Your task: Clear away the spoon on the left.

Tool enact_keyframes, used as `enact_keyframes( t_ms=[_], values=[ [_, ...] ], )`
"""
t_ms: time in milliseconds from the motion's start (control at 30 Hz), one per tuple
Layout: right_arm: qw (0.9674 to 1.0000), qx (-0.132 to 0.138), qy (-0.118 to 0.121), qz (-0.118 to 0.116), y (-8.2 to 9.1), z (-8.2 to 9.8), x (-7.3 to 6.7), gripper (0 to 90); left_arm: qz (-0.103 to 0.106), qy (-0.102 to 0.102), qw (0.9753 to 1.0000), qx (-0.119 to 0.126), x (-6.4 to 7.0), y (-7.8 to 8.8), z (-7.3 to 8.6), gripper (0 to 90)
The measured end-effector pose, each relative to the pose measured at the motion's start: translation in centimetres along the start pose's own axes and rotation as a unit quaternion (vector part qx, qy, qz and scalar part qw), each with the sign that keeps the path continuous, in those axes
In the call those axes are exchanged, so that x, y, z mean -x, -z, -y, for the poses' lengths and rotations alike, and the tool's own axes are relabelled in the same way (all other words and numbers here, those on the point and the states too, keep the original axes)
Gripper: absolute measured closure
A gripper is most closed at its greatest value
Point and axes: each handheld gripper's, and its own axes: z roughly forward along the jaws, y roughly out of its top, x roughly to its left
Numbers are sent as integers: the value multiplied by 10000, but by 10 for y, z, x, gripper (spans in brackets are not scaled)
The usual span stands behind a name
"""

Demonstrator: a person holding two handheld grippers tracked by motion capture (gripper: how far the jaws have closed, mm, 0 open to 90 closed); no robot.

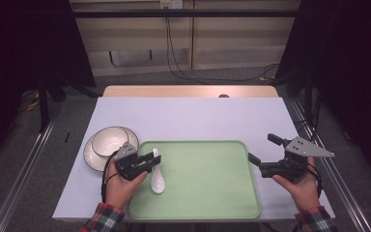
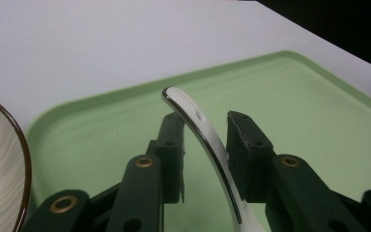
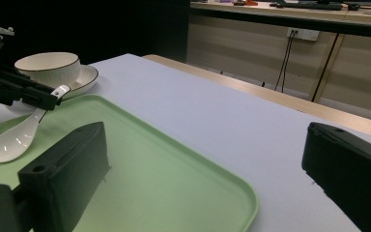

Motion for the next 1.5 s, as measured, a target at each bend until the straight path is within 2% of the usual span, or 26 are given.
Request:
enact_keyframes(
  t_ms=[500,567,900,1067,1300,1500],
  values=[
    [10000,14,-1,-24,-2,0,0,23,-177,154,9997,-120,-3,1,2,636],
    [10000,7,5,-25,-2,0,0,24,-144,183,9997,-111,-3,1,2,632],
    [10000,-29,29,-57,-3,0,0,25,-208,199,9994,-183,-3,0,2,595],
    [10000,-34,36,-41,-2,0,-1,25,-151,178,9994,-237,-3,0,1,561],
    [10000,-43,27,-54,-2,0,-2,25,-177,202,9994,-220,-2,0,1,523],
    [10000,-34,42,-48,-2,0,-1,25,-208,123,9995,-179,-2,0,1,477]
  ],
)
